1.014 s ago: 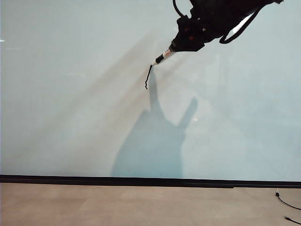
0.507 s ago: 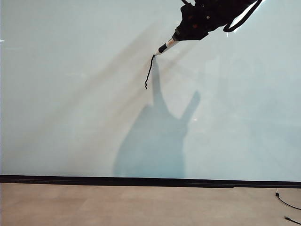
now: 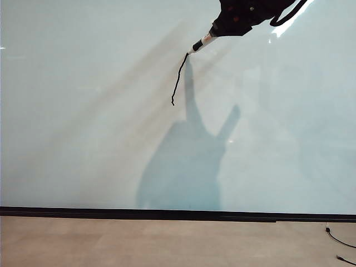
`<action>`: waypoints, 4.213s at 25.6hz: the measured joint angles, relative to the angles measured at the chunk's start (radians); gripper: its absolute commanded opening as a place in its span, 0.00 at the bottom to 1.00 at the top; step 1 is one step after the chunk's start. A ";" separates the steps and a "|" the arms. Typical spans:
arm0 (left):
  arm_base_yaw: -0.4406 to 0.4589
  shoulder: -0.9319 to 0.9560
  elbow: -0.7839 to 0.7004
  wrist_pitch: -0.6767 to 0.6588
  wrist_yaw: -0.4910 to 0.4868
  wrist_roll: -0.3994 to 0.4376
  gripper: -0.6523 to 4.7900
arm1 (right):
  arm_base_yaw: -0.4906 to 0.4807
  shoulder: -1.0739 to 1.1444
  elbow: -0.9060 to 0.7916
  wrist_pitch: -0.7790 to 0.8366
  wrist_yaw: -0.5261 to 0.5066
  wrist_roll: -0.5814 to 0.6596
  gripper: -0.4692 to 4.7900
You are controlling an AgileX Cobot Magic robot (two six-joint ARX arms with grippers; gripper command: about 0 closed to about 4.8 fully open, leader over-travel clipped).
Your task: Pick up the pen on the shelf to the right of the whiteboard and write the letter A.
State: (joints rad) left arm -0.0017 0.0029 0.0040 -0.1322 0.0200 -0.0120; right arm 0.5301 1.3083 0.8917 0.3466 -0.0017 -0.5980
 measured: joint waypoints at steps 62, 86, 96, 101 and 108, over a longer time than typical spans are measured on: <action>0.000 0.000 0.000 0.000 0.000 0.000 0.11 | 0.051 0.103 -0.269 0.663 0.083 0.658 0.08; 0.000 0.000 0.000 0.000 0.000 0.000 0.11 | 0.045 0.113 -0.236 0.606 0.085 0.682 0.08; 0.000 0.000 0.000 0.000 0.000 0.000 0.11 | 0.045 0.113 -0.246 0.583 0.102 0.695 0.08; 0.000 0.000 0.000 0.000 0.000 0.000 0.11 | 0.046 0.111 -0.263 0.583 0.121 0.695 0.08; 0.000 0.000 0.000 0.000 0.000 0.000 0.11 | 0.046 0.111 -0.270 0.584 0.134 0.698 0.08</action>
State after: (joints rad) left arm -0.0017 0.0029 0.0040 -0.1322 0.0200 -0.0124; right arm 0.5762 1.4189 0.6216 0.9302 0.1326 0.1005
